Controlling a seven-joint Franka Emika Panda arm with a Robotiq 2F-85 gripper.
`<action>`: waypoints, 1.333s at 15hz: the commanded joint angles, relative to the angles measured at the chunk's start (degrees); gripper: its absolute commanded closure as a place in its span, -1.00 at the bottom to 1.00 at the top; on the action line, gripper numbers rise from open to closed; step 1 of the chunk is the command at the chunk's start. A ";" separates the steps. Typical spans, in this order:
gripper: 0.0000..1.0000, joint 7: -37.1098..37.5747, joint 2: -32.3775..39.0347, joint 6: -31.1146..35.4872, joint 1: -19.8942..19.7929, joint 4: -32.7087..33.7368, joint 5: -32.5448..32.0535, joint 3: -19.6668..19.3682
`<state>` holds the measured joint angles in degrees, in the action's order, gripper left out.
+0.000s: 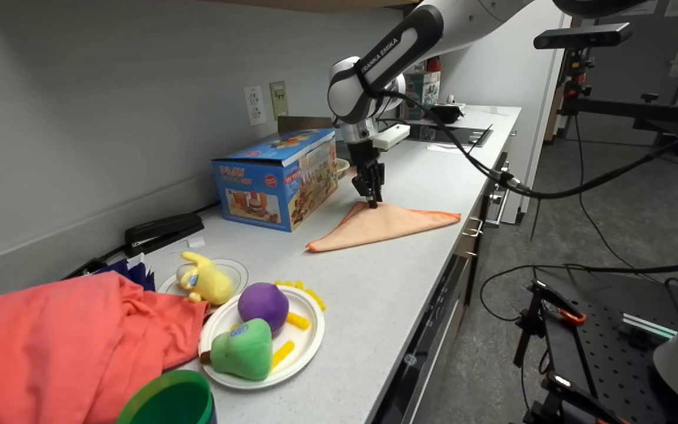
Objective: Unfold the peach towel and lay it flat on the countertop
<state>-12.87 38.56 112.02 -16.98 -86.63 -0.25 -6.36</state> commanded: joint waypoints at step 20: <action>-1.00 -3.20 -1.08 0.79 -0.41 -0.20 0.82 0.37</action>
<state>-14.68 37.48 113.71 -16.70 -87.03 0.27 -6.22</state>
